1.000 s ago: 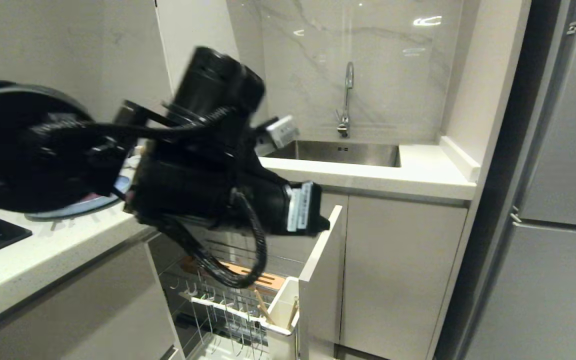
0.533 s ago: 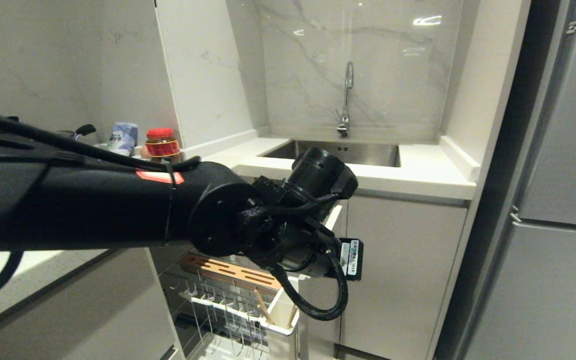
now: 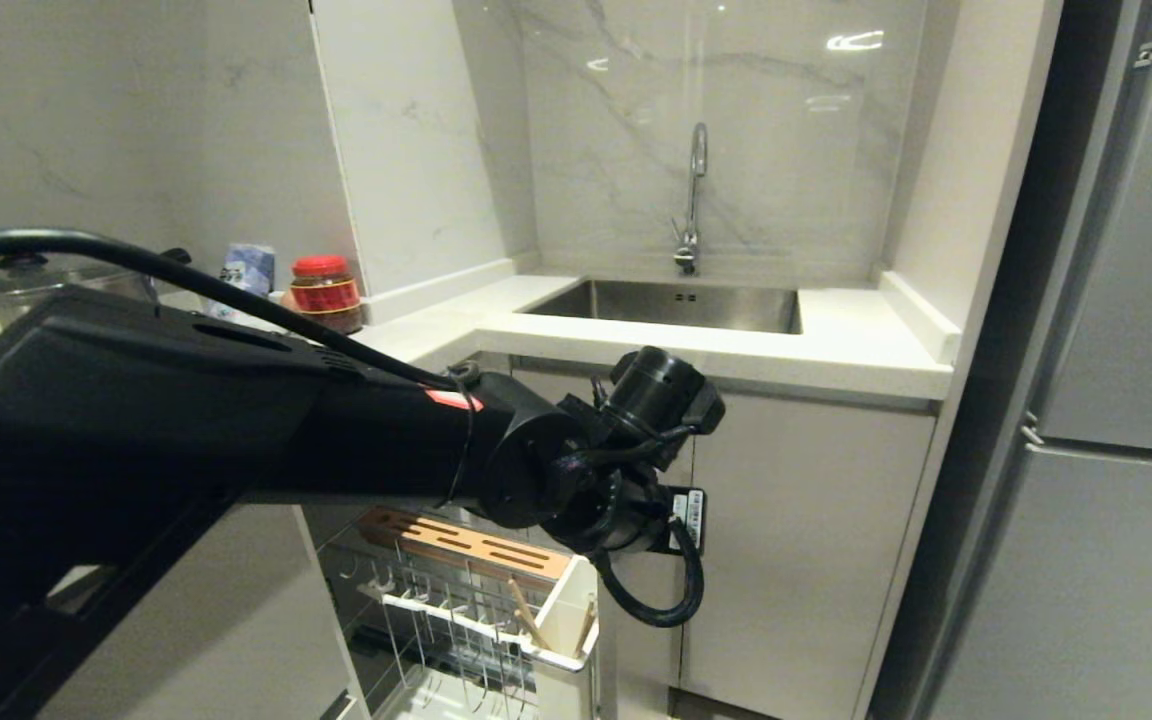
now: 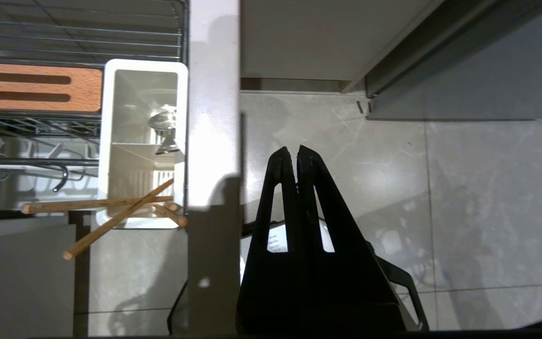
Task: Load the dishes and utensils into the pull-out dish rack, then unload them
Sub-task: Close the cupboard
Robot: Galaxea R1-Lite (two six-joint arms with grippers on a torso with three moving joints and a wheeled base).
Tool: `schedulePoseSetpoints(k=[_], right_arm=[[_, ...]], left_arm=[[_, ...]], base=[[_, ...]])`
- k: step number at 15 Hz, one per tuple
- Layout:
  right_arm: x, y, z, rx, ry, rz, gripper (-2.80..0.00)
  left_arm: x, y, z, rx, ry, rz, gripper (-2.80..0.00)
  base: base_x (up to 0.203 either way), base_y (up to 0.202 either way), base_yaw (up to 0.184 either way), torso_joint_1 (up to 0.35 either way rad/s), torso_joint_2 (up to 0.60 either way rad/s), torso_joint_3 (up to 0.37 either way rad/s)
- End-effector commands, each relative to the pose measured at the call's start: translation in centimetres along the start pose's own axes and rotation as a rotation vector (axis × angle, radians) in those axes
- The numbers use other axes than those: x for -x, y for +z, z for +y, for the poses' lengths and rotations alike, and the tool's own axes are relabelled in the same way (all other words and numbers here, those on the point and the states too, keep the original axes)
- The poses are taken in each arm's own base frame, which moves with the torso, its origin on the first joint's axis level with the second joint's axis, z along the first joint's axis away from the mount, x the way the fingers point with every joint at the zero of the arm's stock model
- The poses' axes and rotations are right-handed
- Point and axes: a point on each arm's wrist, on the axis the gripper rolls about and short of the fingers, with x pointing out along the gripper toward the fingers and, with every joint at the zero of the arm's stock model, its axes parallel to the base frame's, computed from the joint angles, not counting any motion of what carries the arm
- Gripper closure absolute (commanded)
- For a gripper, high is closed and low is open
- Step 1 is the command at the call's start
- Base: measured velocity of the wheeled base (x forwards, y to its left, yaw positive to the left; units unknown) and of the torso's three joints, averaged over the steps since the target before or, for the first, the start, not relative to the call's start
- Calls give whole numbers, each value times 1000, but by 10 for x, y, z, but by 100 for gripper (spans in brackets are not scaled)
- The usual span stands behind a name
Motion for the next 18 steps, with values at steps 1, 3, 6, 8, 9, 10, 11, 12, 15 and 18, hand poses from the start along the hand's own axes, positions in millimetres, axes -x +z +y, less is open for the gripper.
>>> schedulePoseSetpoints(k=[1, 3, 6, 8, 9, 10, 11, 12, 15, 18], right_arm=[[-1, -7, 0, 0, 0, 24, 0], [-1, -7, 0, 0, 0, 24, 0], [-1, -7, 0, 0, 0, 24, 0], [-1, -7, 0, 0, 0, 24, 0], [-1, -7, 0, 0, 0, 24, 0], [-1, -7, 0, 0, 0, 25, 0], [-1, -7, 0, 0, 0, 25, 0], [-1, -7, 0, 0, 0, 26, 0], [-1, -7, 0, 0, 0, 24, 0], [-1, -7, 0, -2, 0, 26, 0]], left_arm=[[-5, 0, 2, -2, 54, -17, 0], [-6, 0, 4, -11, 97, -34, 0], [-6, 4, 10, -32, 180, -75, 0], [-6, 7, 15, -38, 213, -84, 0], [-8, 9, 20, -42, 238, -88, 0], [-10, 10, 24, -54, 261, -89, 0], [-14, 11, 29, -69, 283, -83, 0], [-17, 12, 36, -75, 308, -77, 0], [-26, 18, 57, -92, 392, -71, 0], [-35, 24, 75, -91, 440, -57, 0]], base=[[0, 0, 0, 0, 0, 0], [0, 0, 0, 0, 0, 0], [0, 0, 0, 0, 0, 0], [0, 0, 0, 0, 0, 0], [0, 0, 0, 0, 0, 0], [0, 0, 0, 0, 0, 0], [0, 0, 0, 0, 0, 0], [0, 0, 0, 0, 0, 0], [0, 0, 0, 0, 0, 0], [0, 0, 0, 0, 0, 0]])
